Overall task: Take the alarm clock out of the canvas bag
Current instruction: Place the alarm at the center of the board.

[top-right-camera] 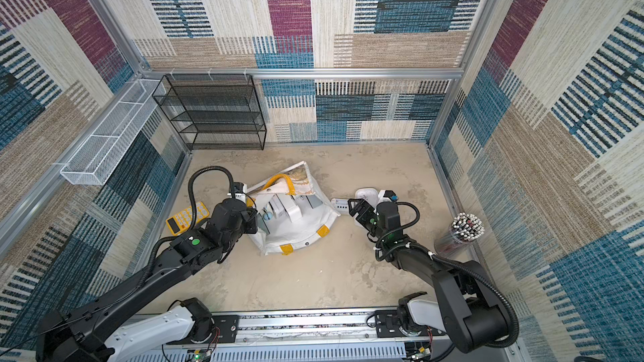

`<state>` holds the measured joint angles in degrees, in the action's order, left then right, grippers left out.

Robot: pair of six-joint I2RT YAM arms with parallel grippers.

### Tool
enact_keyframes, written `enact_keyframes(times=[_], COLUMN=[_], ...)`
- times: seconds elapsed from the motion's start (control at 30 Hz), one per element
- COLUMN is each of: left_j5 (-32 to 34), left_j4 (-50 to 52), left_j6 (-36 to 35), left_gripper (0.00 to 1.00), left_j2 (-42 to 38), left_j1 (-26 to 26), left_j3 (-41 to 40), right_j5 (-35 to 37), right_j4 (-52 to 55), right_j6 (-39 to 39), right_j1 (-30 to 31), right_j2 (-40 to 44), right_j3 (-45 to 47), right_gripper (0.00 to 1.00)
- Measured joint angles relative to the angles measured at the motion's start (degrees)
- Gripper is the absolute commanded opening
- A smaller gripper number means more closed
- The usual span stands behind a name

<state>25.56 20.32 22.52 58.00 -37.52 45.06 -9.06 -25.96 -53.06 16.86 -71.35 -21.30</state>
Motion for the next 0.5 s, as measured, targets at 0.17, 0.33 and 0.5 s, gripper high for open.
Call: enact_keyframes(times=[0.17, 0.33, 0.5], left_j5=[0.0, 0.0, 0.0], left_j4=[0.0, 0.0, 0.0], left_j6=[0.0, 0.1, 0.3], left_gripper=[0.0, 0.0, 0.0], left_j2=[0.1, 0.1, 0.0], left_j1=[0.0, 0.0, 0.0], left_j3=[0.0, 0.0, 0.0], right_j5=[0.1, 0.9, 2.2], right_j4=[-0.7, -0.7, -0.6], right_j6=[0.0, -0.2, -0.5], right_j1=[1.2, 3.1, 5.5], right_j2=[2.8, 3.7, 3.8], right_j3=[1.1, 1.2, 1.0], right_gripper=[1.0, 1.0, 1.0])
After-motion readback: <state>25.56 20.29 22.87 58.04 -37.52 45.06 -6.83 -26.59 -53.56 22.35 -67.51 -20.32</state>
